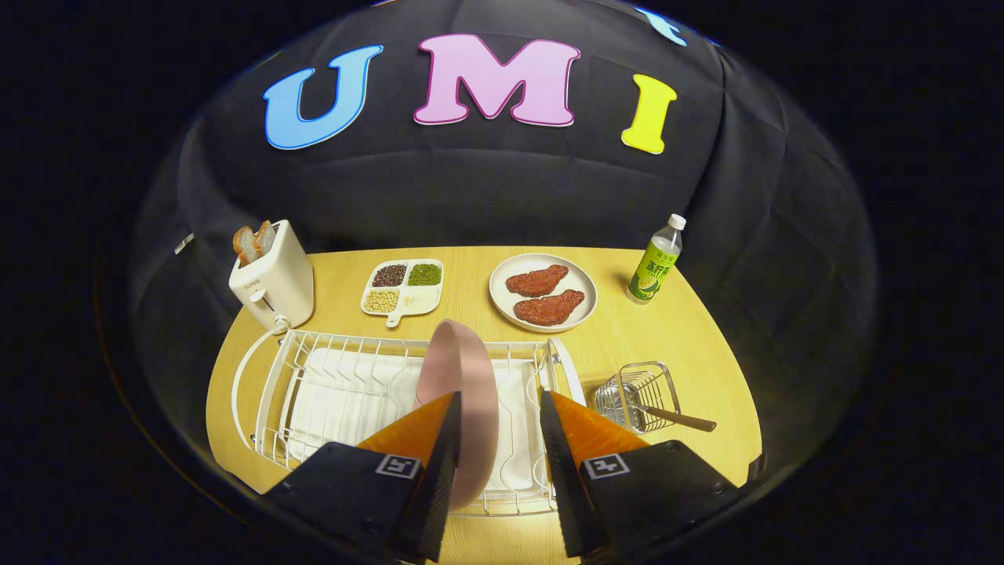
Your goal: Take the plate from the dish rack, then take the spoon from the basket and place it into the plate.
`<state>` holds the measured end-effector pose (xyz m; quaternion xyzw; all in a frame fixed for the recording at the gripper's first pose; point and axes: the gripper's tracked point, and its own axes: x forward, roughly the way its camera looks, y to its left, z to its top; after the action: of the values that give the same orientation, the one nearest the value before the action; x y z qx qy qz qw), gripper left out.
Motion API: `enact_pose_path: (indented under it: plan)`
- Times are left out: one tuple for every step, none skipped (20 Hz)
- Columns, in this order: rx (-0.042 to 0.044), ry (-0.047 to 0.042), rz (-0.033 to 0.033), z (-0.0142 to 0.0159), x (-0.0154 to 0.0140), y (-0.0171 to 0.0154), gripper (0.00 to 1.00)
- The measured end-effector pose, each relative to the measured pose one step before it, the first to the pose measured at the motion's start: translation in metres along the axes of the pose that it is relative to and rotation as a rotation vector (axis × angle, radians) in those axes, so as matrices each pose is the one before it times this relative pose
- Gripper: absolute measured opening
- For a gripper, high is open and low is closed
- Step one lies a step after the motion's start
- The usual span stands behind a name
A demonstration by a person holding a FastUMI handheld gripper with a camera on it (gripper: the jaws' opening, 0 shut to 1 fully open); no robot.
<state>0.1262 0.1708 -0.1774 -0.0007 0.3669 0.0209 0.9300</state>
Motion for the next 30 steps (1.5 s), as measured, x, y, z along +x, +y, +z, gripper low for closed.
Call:
enact_pose_path:
  plan:
    - [0.01230,0.01356,0.00075,-0.00225,0.00324,0.00365,0.54]
    - [0.01975,0.01389,0.00288,-0.00312,0.00236,0.00419,0.51]
    - [0.01347,0.00811,0.00151,-0.00167,0.00281,0.00469,0.43]
    - [0.00434,0.00835,-0.00269,-0.00154,0.00319,0.00237,0.39]
    - [0.00308,0.00358,-0.00907,-0.00129,-0.00118,0.00021,0.30]
    - [-0.00217,-0.00055,-0.01706,0.00083,0.00143,-0.00130,0.29]
    - [-0.00111,-0.00221,-0.01689,-0.00235,0.00138,-0.00087,0.27]
    - [-0.00354,0.00219,-0.01757,0.00068,0.00035,-0.00041,0.26]
    - [-0.00527,-0.00119,-0.01533,-0.00004,-0.00196,0.00146,0.24]
    - [-0.01200,-0.00169,-0.00632,0.00011,-0.00027,0.00209,0.23]
    - [-0.01143,-0.00824,-0.00060,0.00252,-0.00145,0.00313,0.23]
    - [-0.01222,-0.01279,-0.00286,0.00262,-0.00322,0.00376,0.23]
    - [-0.00811,-0.01176,-0.00445,0.00176,-0.00126,0.00077,0.23]
    - [-0.01324,-0.01674,-0.00949,0.00260,-0.00214,0.00103,0.23]
    - [-0.01767,-0.01848,-0.01592,0.00401,-0.00178,-0.00280,0.23]
    - [-0.00988,-0.01729,-0.01167,0.00462,-0.00243,-0.00245,0.23]
    - [-0.00207,-0.01365,-0.00629,0.00484,-0.00221,-0.00024,0.23]
    - [0.00138,-0.01280,-0.00729,0.00514,-0.00212,-0.00196,0.23]
    - [-0.00178,-0.00902,-0.00599,0.00435,-0.00063,-0.00316,0.23]
    - [-0.00381,-0.00492,-0.00694,0.00308,-0.00094,-0.00425,0.23]
    - [0.00513,-0.00658,-0.00427,0.00253,-0.00082,-0.00525,0.23]
    - [0.01121,-0.00512,-0.00143,0.00287,-0.00137,-0.00457,0.23]
    - [0.01033,-0.00237,-0.00059,0.00111,-0.00103,-0.00637,0.23]
    - [0.01386,-0.00016,0.01103,0.00138,-0.00178,-0.00513,0.23]
    - [0.01201,-0.00422,0.02039,0.00231,-0.00340,-0.00302,0.21]
    - [0.00669,-0.00722,0.01864,0.00120,-0.00239,-0.00560,0.21]
    - [0.00825,-0.00120,0.02297,-0.00109,-0.00306,-0.00475,0.20]
    - [0.00930,-0.00163,0.02448,-0.00228,-0.00285,-0.00284,0.20]
    - [0.01219,-0.00109,0.03199,-0.00308,-0.00233,-0.00238,0.20]
    - [0.01016,0.00241,0.03541,-0.00319,-0.00692,-0.00061,0.19]
